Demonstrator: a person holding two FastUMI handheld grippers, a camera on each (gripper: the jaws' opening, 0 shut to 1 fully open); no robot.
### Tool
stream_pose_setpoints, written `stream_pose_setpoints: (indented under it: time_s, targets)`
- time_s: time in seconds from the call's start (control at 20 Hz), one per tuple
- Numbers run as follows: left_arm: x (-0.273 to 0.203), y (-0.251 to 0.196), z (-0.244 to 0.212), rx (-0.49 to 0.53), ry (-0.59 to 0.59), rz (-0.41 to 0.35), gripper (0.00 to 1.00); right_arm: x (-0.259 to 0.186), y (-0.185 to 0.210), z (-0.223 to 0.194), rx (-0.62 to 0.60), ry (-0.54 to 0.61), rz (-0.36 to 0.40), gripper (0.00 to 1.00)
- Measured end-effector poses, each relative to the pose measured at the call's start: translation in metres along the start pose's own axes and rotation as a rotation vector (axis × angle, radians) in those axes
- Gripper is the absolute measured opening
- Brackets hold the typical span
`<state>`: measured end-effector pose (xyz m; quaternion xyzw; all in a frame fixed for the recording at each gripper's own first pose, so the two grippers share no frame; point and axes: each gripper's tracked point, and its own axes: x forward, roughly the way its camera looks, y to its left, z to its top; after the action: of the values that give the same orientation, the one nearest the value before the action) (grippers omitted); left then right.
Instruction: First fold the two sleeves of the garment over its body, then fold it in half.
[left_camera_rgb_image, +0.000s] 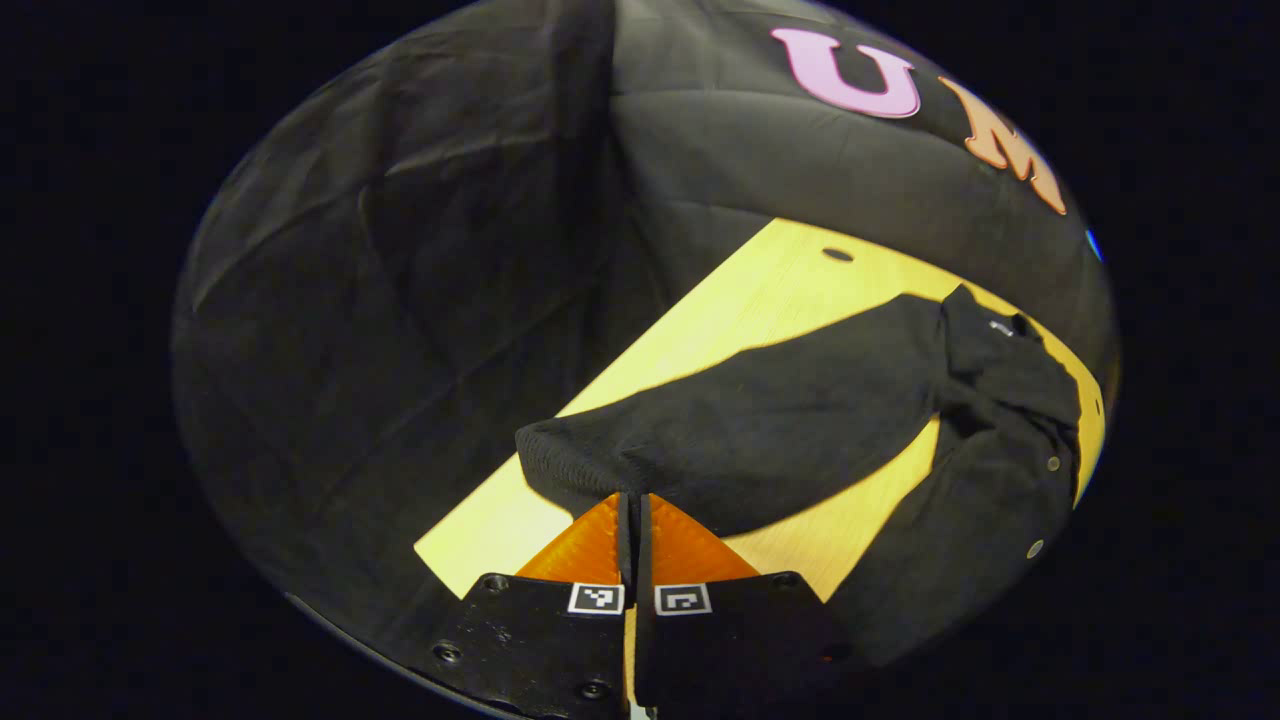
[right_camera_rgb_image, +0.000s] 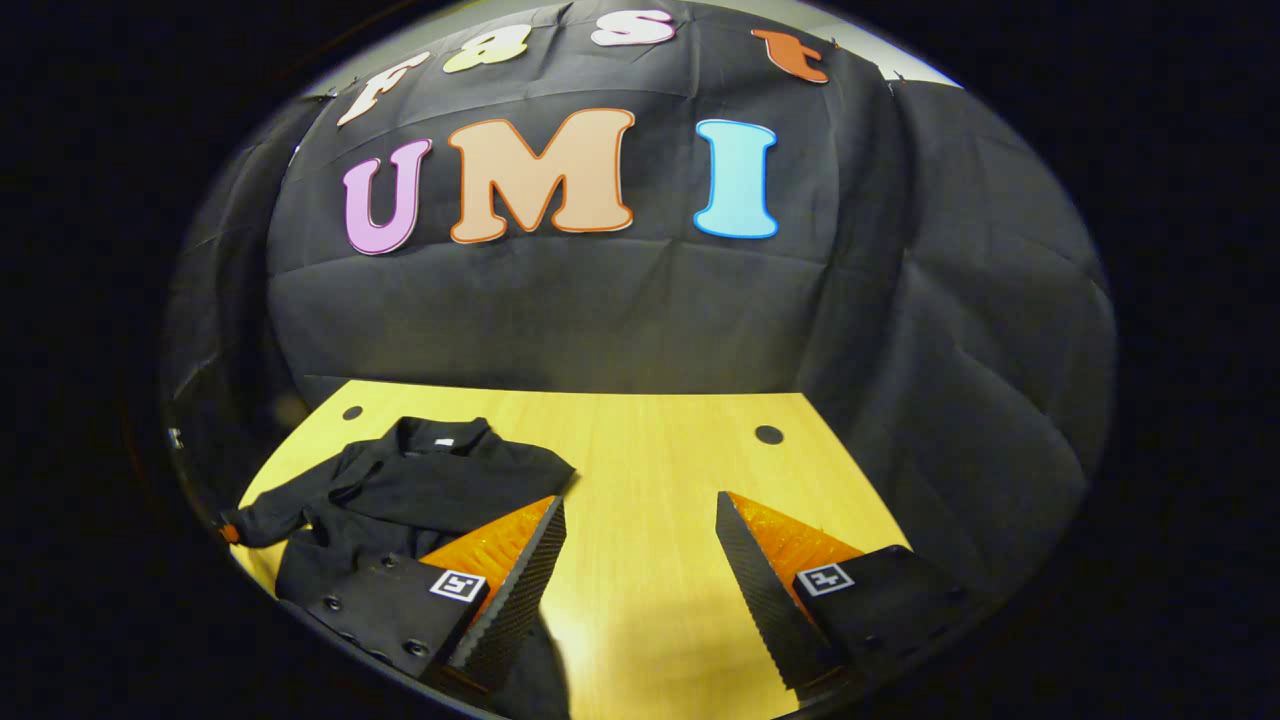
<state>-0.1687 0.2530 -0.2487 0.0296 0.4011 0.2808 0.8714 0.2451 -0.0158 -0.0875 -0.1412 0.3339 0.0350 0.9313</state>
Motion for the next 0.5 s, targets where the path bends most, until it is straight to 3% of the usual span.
stream_pose_setpoints:
  time_s: [0.3,0.5]
  targets:
    - [0.014,-0.115,0.134,0.041,-0.207,-0.175,0.00,-0.018,-0.047,-0.039,0.085,0.047,-0.031,0.97]
    - [0.007,-0.257,0.197,0.114,-0.350,-0.362,0.00,-0.038,-0.082,-0.062,0.126,0.061,-0.073,0.96]
